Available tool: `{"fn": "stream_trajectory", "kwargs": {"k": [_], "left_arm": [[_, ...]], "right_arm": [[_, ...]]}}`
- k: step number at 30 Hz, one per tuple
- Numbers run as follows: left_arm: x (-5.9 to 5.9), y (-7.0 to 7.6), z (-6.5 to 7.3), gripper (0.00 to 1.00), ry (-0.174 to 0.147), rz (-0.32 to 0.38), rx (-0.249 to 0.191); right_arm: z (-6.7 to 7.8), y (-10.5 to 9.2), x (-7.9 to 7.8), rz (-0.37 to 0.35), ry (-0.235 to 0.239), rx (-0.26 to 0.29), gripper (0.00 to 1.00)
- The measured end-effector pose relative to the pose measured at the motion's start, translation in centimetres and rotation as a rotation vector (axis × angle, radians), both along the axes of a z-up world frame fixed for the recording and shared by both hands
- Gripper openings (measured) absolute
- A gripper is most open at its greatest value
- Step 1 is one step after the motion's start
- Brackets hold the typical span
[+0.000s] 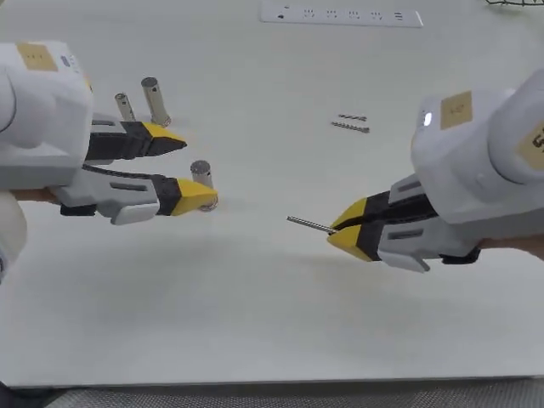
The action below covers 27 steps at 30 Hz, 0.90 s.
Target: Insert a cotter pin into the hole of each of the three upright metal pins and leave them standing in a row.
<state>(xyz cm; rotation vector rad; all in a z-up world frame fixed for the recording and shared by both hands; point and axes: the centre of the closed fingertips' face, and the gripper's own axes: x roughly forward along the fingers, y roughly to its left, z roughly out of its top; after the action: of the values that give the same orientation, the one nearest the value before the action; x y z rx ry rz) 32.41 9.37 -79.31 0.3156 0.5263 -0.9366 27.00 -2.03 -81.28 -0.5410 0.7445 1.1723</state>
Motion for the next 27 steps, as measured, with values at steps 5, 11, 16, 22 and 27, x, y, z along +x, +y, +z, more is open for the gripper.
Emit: {"fn": "stream_trajectory", "kwargs": {"k": [5,11,16,22,27], "left_arm": [[-0.2,-0.5,-1.3,0.37,0.027,-0.001,0.013],[-0.1,-0.2,-2.6,0.32,0.043,0.013,0.021],[0.6,0.8,-4.0,0.3,0.045,0.026,0.043],[1.3,1.3,-4.7,0.26,0.037,0.06,0.036],[1.6,0.9,-4.6,0.25,0.029,0.066,0.016]], "right_arm": [[-0.3,-0.1,0.3,-0.005,0.005,-0.007,0.03],[-0.3,-0.2,0.5,-0.013,0.003,-0.008,0.03],[-0.3,-0.1,0.5,-0.015,0.003,-0.006,0.03],[-0.3,-0.1,0.5,-0.016,0.002,-0.006,0.03],[-0.1,0.1,0.4,-0.016,0.001,-0.004,0.03]]}}
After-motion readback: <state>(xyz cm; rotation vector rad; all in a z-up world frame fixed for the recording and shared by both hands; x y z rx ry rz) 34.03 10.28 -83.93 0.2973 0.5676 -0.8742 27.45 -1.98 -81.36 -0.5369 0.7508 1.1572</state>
